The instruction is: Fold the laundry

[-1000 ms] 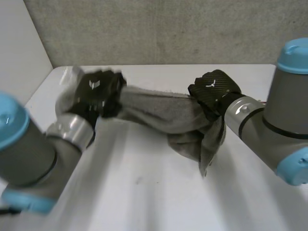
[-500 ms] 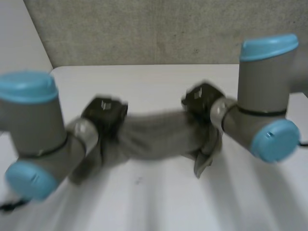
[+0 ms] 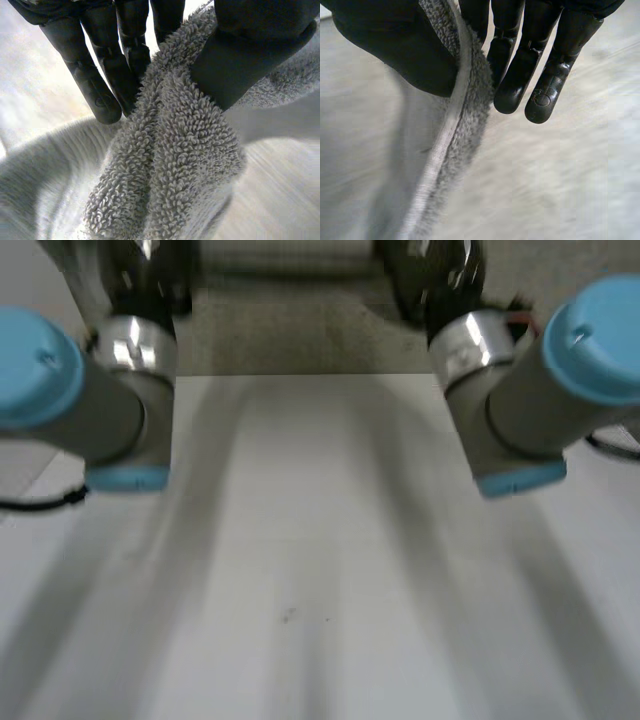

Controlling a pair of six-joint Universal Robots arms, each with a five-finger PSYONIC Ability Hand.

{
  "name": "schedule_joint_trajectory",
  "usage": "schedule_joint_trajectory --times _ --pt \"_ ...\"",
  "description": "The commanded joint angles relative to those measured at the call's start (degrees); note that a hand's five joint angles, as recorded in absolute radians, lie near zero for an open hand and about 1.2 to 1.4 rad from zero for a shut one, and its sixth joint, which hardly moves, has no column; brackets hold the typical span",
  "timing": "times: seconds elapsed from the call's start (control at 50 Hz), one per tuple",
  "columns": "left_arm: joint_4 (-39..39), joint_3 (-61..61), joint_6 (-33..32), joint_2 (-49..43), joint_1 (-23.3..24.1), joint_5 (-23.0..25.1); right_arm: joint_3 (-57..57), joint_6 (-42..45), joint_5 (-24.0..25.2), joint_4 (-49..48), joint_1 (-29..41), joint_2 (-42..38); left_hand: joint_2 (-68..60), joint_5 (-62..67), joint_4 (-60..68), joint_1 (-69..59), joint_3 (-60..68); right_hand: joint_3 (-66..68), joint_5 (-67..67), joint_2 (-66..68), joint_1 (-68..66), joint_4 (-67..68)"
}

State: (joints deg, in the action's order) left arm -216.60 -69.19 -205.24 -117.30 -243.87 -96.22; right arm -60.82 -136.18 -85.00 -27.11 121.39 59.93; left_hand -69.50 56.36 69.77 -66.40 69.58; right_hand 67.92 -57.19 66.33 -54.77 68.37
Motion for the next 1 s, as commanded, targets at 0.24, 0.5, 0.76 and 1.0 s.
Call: schedule_joint_trajectory --times 0.24,0.5,0.76,1.0 --pt "24.21 -22.65 -0.08 -5.22 1.46 -0.02 -11.95 -0.31 0.45 27.7 0.6 -10.28 -4.14 7.27 3.87 -7.23 4.05 12.08 -12.81 13.67 -25.23 11.63" --pt "35.28 -24.76 0.54 5.5 3.4 0.16 -16.42 -4.08 0.27 29.39 -0.02 -3.6 25.3 -22.17 -25.57 22.2 -25.39 12.08 -12.81 13.67 -25.23 11.63" --pt "34.4 -24.76 0.36 7.87 -2.12 1.56 -20.56 -5.23 0.09 27.37 -0.02 -2.1 55.25 -52.11 -55.52 52.15 -55.33 12.08 -12.81 13.67 -25.23 11.63" --pt "36.69 -24.41 5.02 9.28 -12.69 13.26 -20.74 -5.23 0.27 26.93 -0.02 -2.63 45.49 -42.35 -45.76 42.39 -45.57 12.08 -12.81 13.67 -25.23 11.63"
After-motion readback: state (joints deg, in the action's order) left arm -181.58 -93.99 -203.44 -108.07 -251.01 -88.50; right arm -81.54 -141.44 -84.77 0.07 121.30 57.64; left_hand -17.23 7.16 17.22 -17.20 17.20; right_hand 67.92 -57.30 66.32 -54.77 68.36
